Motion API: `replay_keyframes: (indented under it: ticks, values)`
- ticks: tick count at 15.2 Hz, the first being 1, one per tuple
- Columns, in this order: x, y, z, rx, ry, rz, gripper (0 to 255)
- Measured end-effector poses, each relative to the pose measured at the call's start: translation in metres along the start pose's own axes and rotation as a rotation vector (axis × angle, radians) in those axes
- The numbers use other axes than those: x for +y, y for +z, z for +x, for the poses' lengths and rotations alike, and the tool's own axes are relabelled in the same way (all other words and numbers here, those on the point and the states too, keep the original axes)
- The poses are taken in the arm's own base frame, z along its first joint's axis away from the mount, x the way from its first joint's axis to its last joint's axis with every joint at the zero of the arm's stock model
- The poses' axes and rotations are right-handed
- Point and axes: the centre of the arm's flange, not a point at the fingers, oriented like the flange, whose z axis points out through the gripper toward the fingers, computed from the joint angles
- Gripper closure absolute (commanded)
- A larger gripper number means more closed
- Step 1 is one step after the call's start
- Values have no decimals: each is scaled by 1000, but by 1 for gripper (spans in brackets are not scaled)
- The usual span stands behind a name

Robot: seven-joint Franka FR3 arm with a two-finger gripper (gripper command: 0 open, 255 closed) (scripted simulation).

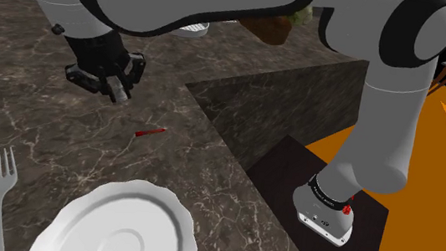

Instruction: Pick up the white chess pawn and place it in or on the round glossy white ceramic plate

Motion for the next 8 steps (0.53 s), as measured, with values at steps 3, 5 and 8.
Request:
replay_keyframes:
  ticks: [3, 5, 8]
  values:
    - [2, -13, 3, 0, 0, 0, 255]
    - [5, -25, 3, 0, 0, 0, 255]
    - [7, -39, 7, 0, 0, 0, 255]
